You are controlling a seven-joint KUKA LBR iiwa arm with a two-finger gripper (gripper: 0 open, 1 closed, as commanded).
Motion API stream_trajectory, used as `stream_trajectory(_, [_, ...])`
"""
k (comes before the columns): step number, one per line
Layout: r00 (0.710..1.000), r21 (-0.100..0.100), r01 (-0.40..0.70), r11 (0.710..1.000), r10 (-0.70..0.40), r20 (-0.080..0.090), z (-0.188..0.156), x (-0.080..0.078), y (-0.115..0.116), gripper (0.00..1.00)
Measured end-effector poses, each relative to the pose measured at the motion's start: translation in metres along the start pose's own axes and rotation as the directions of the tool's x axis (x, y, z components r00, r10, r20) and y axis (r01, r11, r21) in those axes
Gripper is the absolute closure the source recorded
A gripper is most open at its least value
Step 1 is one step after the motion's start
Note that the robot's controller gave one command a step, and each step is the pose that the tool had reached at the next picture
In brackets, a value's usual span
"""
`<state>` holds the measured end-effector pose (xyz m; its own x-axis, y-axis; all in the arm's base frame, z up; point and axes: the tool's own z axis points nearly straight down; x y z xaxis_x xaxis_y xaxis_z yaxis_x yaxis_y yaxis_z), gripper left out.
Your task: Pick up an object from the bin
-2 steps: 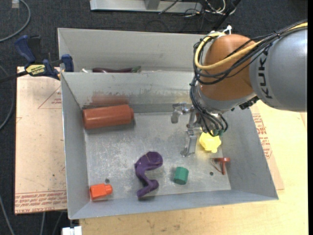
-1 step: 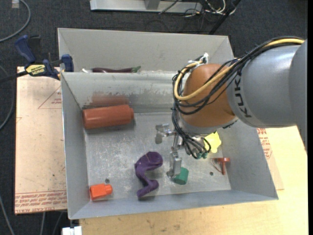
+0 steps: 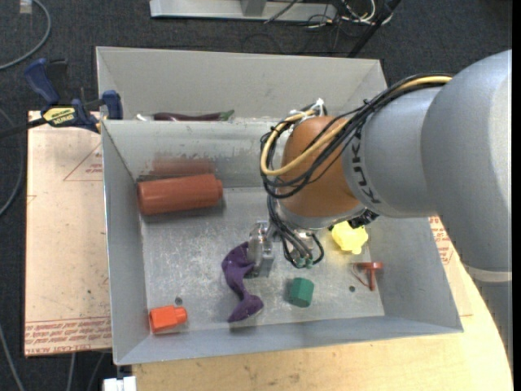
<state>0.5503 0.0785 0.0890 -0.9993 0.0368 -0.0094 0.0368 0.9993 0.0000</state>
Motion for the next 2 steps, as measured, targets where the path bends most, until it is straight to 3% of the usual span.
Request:
stream_trajectory(1, [1.0, 0.0, 0.0, 1.0, 0.0, 0.0, 0.0, 0.0, 0.0, 1.0])
stream_trajectory(2, [0.999, -0.002, -0.039, 0.999, 0.039, 0.005, -0.155, -0.009, 0.011, 1.0])
